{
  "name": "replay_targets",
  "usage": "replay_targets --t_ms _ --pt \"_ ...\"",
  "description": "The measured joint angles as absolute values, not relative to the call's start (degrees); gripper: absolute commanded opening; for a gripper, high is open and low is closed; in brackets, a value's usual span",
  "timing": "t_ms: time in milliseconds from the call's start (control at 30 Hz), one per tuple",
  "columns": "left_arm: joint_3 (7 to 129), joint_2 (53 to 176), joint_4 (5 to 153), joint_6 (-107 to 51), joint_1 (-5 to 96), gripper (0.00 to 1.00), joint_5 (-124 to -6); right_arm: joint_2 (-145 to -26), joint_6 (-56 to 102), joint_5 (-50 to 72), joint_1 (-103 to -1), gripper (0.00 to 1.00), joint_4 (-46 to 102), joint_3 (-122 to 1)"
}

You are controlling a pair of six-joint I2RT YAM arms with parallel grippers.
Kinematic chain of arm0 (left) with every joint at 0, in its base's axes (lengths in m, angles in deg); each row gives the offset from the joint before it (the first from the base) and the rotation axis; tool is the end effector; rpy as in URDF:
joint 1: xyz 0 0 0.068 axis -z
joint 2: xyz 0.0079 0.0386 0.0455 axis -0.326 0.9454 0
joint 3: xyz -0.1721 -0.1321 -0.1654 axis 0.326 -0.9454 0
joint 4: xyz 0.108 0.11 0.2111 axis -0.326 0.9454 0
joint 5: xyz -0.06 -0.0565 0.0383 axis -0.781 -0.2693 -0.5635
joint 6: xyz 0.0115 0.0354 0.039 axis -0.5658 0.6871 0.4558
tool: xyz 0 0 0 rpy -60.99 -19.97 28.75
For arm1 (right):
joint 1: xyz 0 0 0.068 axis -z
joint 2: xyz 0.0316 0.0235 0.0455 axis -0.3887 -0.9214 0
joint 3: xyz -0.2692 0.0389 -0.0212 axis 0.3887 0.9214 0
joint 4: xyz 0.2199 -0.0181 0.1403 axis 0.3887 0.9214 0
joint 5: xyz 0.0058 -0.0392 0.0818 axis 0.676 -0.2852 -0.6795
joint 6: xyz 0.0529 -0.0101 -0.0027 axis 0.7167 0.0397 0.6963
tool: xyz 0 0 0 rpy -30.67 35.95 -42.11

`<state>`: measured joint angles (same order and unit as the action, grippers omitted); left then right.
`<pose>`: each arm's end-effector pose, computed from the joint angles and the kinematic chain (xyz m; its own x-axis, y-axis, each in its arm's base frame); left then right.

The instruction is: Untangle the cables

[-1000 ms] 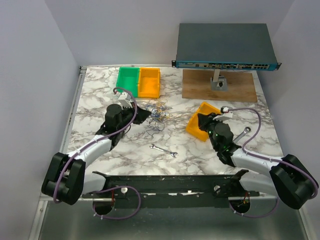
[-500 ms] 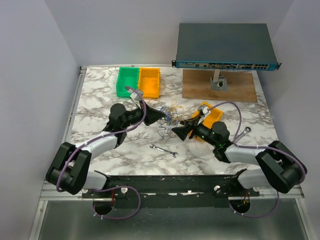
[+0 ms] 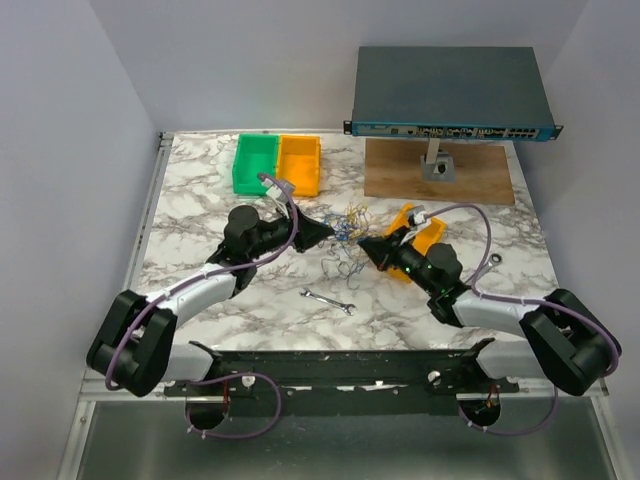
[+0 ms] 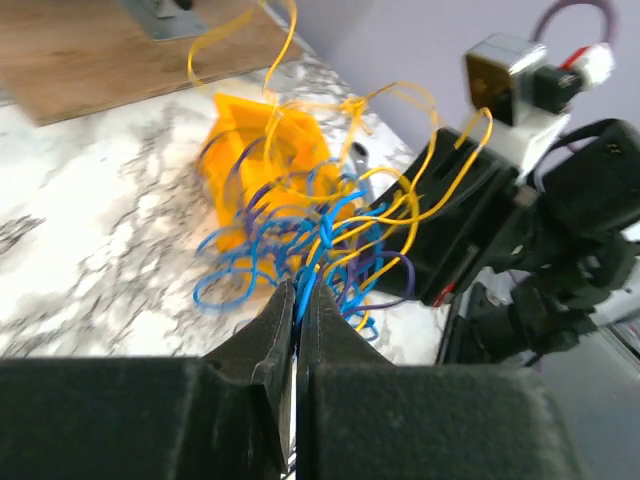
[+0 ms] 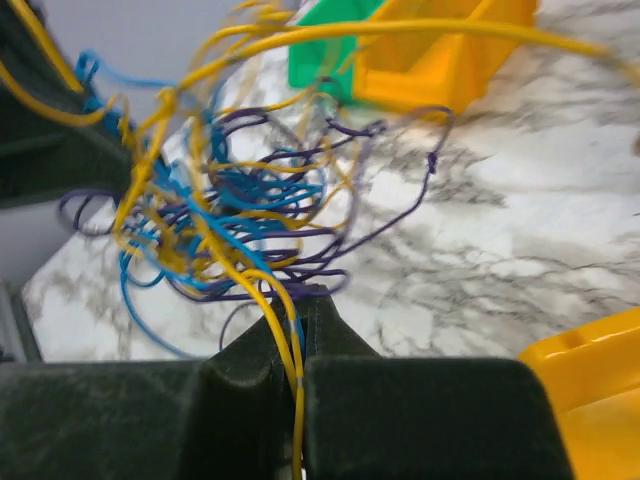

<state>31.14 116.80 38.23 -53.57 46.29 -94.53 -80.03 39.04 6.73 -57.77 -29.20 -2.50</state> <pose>0.2462 -0.1514 0.2509 -0.5397 -0.2535 -0.8028 0.7306 0.3326 -0.5962 0.1965 0.1460 0.1925 -0.2952 0.2553 -0.9207 -0.6633 0.6389 0.3898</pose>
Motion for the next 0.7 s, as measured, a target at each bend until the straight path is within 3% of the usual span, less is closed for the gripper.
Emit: replay_targets --t_ms 167,367,500,600,700 --pt "27.7 107.3 47.4 -50.4 47.4 0.00 -81.4 -74.6 41.8 21.3 -59.5 0.01 -26.3 -2.7" --pt "23.0 95.2 54.7 -53.6 47.3 0.00 -56.0 -70.4 49.0 46.3 -59.1 0.01 -14.0 -2.7" --pt "19.1 90.9 57.6 -58.2 47.8 0.00 -45.2 -68.1 51.5 52.0 -59.6 0.01 -11.8 -1.6" --pt "18.8 91.0 58.0 -58.7 47.9 0.00 -43.8 -67.9 51.0 51.5 -59.6 0.02 -12.3 -0.6" --pt "20.2 93.0 58.2 -55.8 47.3 0.00 -44.4 -69.0 47.0 45.5 -59.1 0.21 -15.5 -0.3"
